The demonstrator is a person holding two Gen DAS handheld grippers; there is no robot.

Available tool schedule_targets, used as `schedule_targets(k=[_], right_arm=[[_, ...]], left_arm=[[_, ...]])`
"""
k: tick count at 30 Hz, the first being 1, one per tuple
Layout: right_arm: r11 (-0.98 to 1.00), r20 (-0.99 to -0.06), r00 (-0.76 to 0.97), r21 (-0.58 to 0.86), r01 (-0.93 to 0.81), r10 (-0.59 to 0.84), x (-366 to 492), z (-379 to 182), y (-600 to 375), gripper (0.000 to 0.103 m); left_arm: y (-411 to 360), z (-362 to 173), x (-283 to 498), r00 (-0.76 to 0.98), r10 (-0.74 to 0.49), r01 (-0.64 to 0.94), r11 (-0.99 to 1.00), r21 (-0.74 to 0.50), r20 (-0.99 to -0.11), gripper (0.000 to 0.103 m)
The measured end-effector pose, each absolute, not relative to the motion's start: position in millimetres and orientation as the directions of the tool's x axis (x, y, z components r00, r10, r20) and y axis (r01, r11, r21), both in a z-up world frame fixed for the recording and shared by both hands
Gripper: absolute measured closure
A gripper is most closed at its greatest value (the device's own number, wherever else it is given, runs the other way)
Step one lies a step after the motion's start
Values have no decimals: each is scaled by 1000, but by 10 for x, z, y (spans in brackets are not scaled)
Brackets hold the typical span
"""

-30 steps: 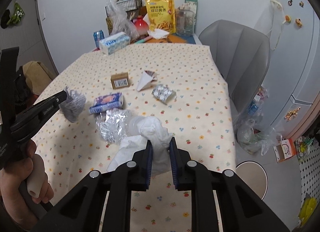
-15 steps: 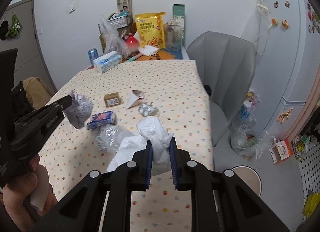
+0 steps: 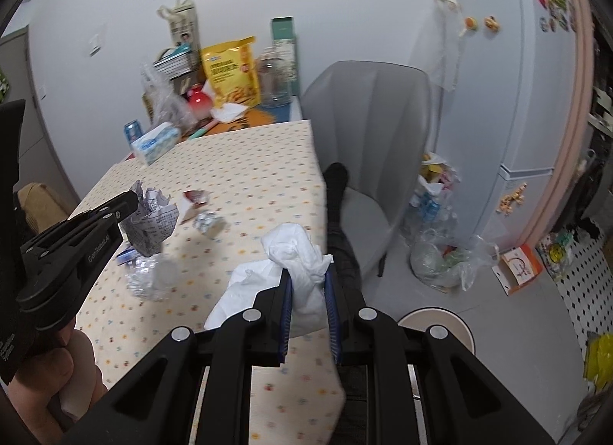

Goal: Collect trash
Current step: 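Carry the wrapper in the left gripper while the right gripper carries the plastic to the bin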

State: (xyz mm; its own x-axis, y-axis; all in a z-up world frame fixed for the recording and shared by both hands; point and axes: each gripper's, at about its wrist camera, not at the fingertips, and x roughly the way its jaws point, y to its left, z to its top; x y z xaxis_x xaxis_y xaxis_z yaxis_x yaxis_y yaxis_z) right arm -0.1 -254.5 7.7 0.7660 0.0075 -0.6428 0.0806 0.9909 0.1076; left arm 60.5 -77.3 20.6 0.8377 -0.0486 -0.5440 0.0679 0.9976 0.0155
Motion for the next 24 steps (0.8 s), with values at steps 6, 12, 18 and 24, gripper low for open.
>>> schedule_targets(k=[6,12,18,24], right_arm=[[983,-640,767,111,148,-44,-68,84,-2918,86],[969,-650,755,124,212,-82,-115,14,-3309,86],[953,-661,742,141,270,-112,-141,-92,-3646,86],[930,-673,722,142,339,-161,-160,-205,-4005,86]], left_arm=[[-1188,209,630,831,-102,136,990,22,-547,100],[-1605,153,663,815,-145,196,980,30,-561,100],[-2011,32,740,791,-177,249,967,44,-586,100],[-2461,-107,802,760,-226,321,946,50,-609,100]])
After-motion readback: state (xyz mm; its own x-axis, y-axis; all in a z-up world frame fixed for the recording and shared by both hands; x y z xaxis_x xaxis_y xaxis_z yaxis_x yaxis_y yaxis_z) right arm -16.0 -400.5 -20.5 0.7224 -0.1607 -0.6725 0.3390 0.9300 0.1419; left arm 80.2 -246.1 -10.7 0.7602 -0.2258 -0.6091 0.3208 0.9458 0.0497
